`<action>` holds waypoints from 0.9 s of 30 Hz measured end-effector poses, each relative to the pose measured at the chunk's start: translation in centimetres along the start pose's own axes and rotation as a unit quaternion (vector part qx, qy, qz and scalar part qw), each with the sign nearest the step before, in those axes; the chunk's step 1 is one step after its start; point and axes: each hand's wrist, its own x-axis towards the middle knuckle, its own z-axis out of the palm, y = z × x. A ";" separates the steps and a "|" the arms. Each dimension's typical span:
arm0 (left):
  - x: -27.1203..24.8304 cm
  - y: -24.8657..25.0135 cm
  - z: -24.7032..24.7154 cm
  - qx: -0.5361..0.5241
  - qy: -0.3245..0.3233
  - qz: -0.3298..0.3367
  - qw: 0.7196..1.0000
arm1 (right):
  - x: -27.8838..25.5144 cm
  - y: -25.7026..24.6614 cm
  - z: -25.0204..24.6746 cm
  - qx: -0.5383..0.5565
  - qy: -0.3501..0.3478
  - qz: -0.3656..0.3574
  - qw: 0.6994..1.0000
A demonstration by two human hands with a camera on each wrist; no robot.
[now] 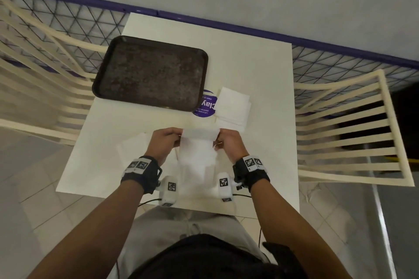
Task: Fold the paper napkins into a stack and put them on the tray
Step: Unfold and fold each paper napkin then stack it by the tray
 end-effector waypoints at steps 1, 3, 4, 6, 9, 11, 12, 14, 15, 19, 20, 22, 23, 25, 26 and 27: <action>-0.1 0.1 0.2 -0.006 0.006 0.000 1.000 | 0.0 -0.1 -0.1 0.010 -0.007 0.001 1.000; -0.2 0.3 0.5 -0.023 0.014 -0.006 1.000 | -0.2 -0.3 -0.3 0.025 -0.016 -0.004 1.000; -0.3 0.4 0.6 -0.030 0.016 -0.010 0.999 | -0.2 -0.2 -0.4 0.013 -0.016 -0.010 1.000; -0.4 0.5 0.8 -0.038 0.023 -0.009 0.999 | -0.1 0.1 -0.5 -0.036 -0.013 -0.041 0.998; 0.2 0.0 0.7 -0.009 0.045 0.015 0.999 | 0.1 0.8 -0.4 -0.048 -0.016 -0.079 0.996; 0.8 -0.4 0.4 0.026 0.051 0.016 0.998 | 0.1 0.9 -0.2 -0.056 -0.005 -0.087 0.995; 1.1 -0.5 0.3 0.041 0.052 0.014 0.998 | 0.1 0.8 0.0 -0.064 -0.002 -0.092 0.994; 1.2 -0.5 0.2 0.071 0.051 0.023 0.996 | 0.2 0.4 0.3 -0.107 -0.002 -0.110 0.988; 1.3 -0.4 0.2 0.089 0.047 0.035 0.994 | 0.2 0.1 0.6 -0.145 -0.004 -0.122 0.982; 1.1 0.1 0.2 0.164 0.016 0.105 0.981 | 0.3 -1.1 2.8 -0.258 -0.021 -0.169 0.951; 1.1 0.1 0.1 0.178 0.012 0.123 0.976 | 0.5 -1.2 3.3 -0.271 -0.021 -0.175 0.946; 1.0 0.1 -0.1 0.205 0.013 0.151 0.967 | 0.6 -1.2 4.1 -0.284 -0.015 -0.180 0.942; 0.9 0.1 -0.2 0.217 0.017 0.162 0.962 | 0.7 -1.3 4.2 -0.280 -0.008 -0.181 0.943; 0.8 0.2 -0.5 0.226 0.032 0.180 0.957 | 0.8 -1.4 3.9 -0.263 0.015 -0.182 0.947; 0.8 0.2 -0.8 0.222 0.041 0.184 0.957 | 0.8 -1.3 3.6 -0.253 0.028 -0.176 0.951; 0.9 0.2 -1.0 0.217 0.049 0.186 0.957 | 0.8 -1.2 3.3 -0.239 0.037 -0.164 0.956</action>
